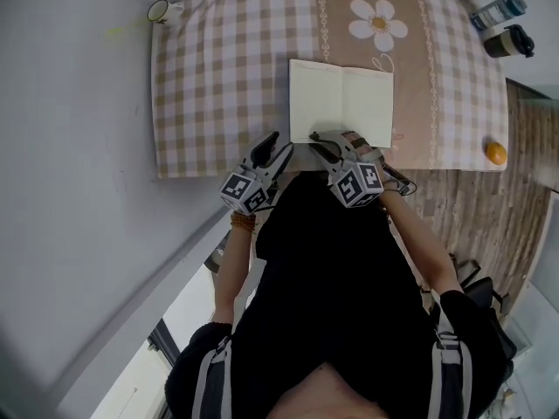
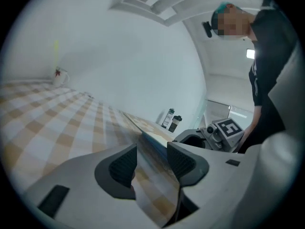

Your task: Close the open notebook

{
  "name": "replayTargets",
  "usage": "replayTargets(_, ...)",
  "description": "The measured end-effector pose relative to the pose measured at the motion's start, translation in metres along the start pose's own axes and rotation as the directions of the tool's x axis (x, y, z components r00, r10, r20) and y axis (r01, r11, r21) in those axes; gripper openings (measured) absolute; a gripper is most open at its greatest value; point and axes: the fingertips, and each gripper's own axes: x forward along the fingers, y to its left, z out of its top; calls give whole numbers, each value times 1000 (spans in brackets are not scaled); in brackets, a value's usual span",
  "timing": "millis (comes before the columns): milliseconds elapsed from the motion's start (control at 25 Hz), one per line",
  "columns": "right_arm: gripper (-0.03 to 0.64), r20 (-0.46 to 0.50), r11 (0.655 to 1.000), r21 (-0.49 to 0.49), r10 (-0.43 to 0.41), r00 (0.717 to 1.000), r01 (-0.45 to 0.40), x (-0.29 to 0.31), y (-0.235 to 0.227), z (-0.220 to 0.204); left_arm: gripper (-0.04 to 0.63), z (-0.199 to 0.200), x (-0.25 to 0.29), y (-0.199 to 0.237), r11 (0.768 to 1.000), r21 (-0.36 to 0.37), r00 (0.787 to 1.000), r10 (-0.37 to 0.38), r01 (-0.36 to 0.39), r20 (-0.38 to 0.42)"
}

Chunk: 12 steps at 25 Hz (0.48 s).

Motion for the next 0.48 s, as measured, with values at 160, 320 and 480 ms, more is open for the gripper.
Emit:
replayTargets(160,63,-11,1000,-29,-10,1000,10,1,1,-1,213,-8,7,-7,987,-134,996,-84,83,-2)
replayTargets(320,63,-21,999,-36,-15,1000,14,1,3,0,198,-8,18,-15,984,-149,995,-99,95,-19)
replayTargets(480,137,-23,999,18,47,999,-47,-12,7,-1,87,-5,21,-17,985,-159,997,-68,64,-20)
